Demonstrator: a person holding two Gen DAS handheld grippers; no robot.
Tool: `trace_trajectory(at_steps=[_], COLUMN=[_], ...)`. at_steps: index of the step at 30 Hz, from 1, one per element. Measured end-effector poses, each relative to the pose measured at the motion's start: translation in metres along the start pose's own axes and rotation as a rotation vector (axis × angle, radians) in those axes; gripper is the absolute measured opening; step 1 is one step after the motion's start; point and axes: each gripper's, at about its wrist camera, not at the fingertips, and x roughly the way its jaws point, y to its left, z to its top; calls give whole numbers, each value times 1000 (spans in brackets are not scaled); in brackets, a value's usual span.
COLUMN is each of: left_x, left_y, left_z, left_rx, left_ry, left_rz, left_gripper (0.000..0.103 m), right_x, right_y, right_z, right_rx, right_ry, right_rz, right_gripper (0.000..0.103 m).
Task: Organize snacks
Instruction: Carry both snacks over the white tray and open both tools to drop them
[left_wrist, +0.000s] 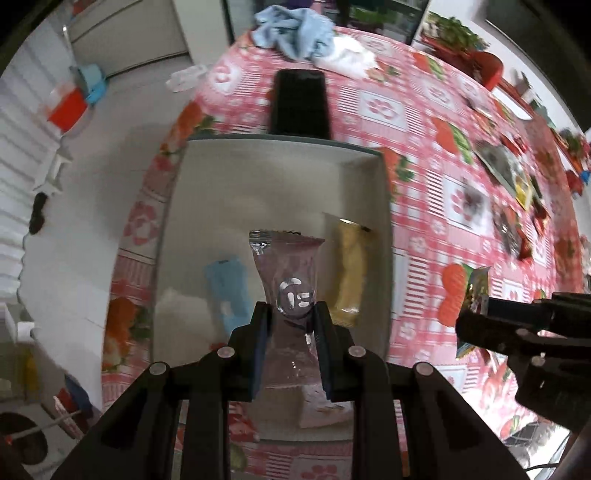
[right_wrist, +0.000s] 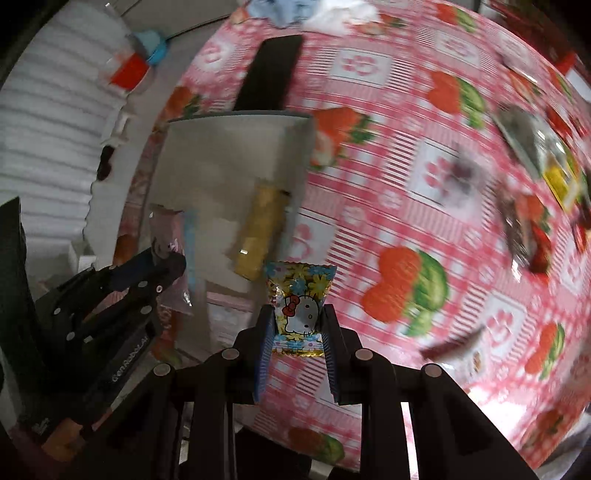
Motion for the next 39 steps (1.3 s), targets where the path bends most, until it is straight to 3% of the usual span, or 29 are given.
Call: trace_trajectory(at_steps=[13,37,39], left_x=[24,46,46], left_y=[31,32,30], left_z=[18,15,14], left_rx=[-54,-40,-37], left_ry=[45,91,91], left_rz=[39,65,71], left_gripper=[26,27,31], right_x=[40,72,73], right_y=[52,54,53], right_z=[57,72,72], right_rx=[-92,-93,-93], right_ry=[52,127,130], right_rz=[31,30,28], right_gripper=[27,27,27])
